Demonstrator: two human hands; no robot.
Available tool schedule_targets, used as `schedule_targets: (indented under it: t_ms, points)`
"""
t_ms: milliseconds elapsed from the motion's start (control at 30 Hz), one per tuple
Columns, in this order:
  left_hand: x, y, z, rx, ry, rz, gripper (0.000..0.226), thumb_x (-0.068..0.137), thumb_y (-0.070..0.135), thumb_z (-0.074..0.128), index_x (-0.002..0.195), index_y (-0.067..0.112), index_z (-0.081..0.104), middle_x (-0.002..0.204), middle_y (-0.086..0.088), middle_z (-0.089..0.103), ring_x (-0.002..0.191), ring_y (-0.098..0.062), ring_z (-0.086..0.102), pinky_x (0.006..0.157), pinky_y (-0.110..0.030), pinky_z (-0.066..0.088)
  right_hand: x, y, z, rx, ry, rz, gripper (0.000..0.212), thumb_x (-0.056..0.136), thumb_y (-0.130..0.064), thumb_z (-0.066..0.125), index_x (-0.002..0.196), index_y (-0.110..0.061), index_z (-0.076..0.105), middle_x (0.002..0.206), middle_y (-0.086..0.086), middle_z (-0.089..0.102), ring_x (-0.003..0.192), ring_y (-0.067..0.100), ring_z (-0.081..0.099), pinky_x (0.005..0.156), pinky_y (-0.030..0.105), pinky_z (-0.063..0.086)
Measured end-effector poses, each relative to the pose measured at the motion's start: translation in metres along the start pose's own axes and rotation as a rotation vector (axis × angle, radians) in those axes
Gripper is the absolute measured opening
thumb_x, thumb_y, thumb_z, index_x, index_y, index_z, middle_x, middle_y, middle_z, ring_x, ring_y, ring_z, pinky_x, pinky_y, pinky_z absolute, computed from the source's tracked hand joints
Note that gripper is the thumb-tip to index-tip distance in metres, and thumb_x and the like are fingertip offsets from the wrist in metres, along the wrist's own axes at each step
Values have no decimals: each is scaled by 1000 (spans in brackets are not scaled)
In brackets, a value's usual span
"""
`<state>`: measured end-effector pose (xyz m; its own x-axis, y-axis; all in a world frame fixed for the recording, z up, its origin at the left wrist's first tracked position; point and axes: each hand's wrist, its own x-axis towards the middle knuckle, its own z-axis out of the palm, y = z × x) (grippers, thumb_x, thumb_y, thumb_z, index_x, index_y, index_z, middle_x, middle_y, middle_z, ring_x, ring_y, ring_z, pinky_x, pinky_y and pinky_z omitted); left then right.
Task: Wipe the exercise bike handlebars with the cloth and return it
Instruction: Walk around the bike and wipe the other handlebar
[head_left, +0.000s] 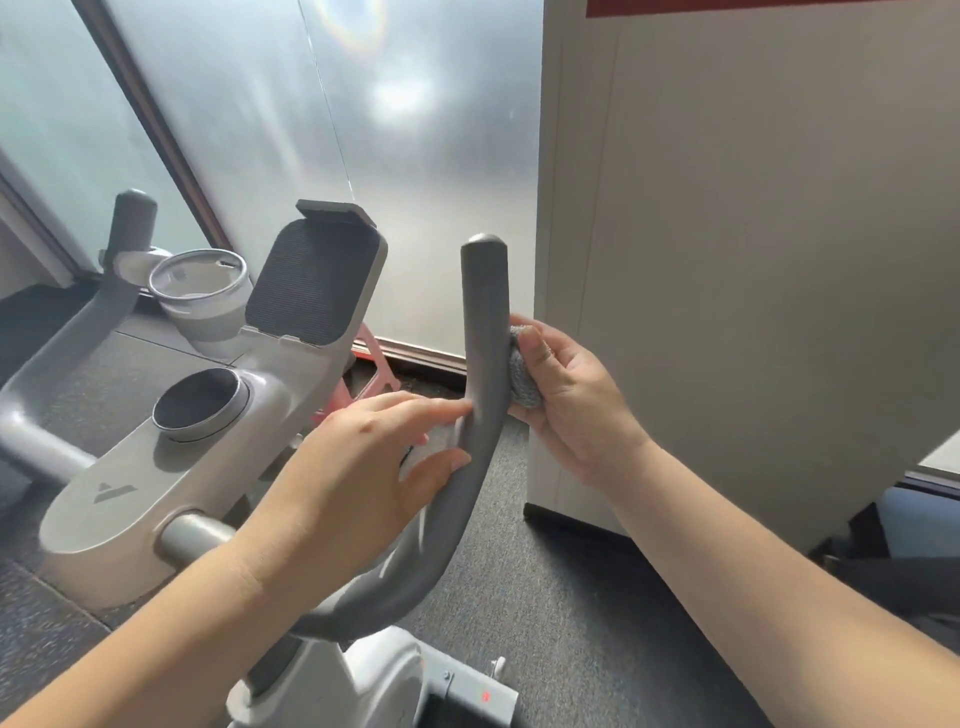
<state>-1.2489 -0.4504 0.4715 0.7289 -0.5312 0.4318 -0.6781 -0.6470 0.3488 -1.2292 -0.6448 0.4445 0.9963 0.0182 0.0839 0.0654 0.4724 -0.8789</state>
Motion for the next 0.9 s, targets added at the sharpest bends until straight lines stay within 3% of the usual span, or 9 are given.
schedule_targets:
  t_ms: [167,300,467,600,733,900]
  points:
    - [-23,-11,-10,-62,-55,51,39,75,55,52,109,39,62,93,28,62,75,0,60,69,-31,55,-26,17,10,41,76,27,49,82,-35,52,123,-7,55,91,-3,71,81,8,68,69,27,56]
    - [-37,-22,-18,-88,-130,115,42,74,57,53,114,44,55,90,39,54,76,3,59,70,-31,54,-50,35,24,96,137,70,42,92,-33,46,120,-3,55,96,6,66,83,13,66,70,28,57]
    - [-58,-38,-30,-118,-177,128,41,71,59,52,109,44,54,85,22,66,76,0,61,72,-32,53,-76,57,50,162,261,49,36,78,-38,54,98,-9,60,89,7,64,77,14,64,69,29,59]
    - [-74,-58,-44,-107,-194,140,36,69,60,52,92,39,69,78,31,59,76,0,58,71,-23,47,-93,69,71,203,370,6,29,76,-36,55,91,-12,62,87,6,63,77,14,62,71,31,58]
    - [-86,-76,-60,-88,-211,192,36,70,57,53,90,34,73,82,19,67,79,-2,54,71,-5,37,-112,82,90,266,470,-29,18,92,-21,48,86,-15,64,89,6,67,81,17,63,72,33,58]
    - [-97,-93,-74,-21,-192,215,29,70,42,65,95,32,73,93,15,69,87,-11,59,77,-21,44,-132,102,112,337,533,-58,16,92,-20,49,95,-12,62,90,6,72,84,16,69,81,39,58]
